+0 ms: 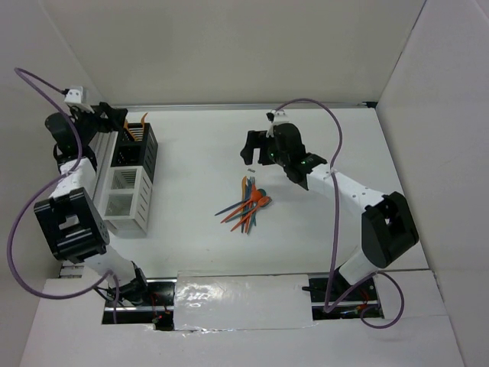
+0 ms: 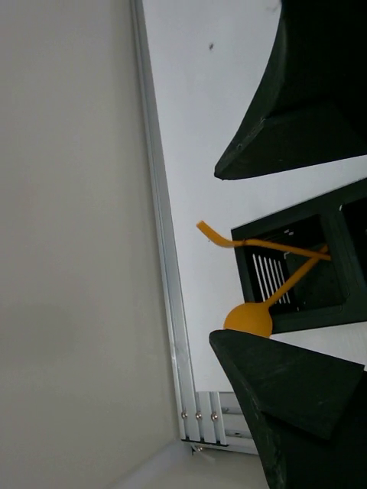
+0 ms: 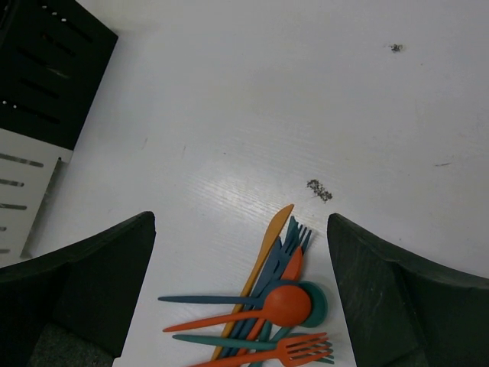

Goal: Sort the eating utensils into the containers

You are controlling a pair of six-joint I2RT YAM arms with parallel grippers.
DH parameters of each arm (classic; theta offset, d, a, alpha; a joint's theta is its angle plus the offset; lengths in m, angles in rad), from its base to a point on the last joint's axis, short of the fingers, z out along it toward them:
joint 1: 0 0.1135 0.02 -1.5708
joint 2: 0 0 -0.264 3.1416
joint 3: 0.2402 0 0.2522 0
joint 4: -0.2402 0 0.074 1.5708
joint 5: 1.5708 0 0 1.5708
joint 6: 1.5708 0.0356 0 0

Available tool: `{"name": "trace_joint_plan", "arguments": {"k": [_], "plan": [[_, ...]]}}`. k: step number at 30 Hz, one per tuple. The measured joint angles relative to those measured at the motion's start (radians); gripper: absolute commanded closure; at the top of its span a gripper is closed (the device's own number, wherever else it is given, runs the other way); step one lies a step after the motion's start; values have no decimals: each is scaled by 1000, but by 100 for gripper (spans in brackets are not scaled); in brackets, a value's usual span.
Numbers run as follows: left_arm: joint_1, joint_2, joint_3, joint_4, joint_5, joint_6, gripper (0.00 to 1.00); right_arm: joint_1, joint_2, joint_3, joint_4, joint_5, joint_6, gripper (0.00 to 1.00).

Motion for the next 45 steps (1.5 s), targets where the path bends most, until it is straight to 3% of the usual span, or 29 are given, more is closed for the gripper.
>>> {"name": "trace_joint_plan", "arguments": {"k": [5,12,18,22,30,45], "plan": [[-77,-153,130,-270,14,34,10,16,3,18,-63,78,29,0],[-594,-294,166,-573,-4,156,14,1,-68,-37,-168,212,99,0],[-814,-208,67,-780,-142,164,19,-77,-278,-178,-222,269,157,0],[-928,-103,40,-869,-153,239,21,-133,-371,-235,-248,270,172,0],[-887,-76,-54,-896,-137,359,29,-182,-500,-275,-237,252,159,0],[-970,75,-148,-811,-250,391,52,-235,-460,-283,-219,219,124,0]]}}
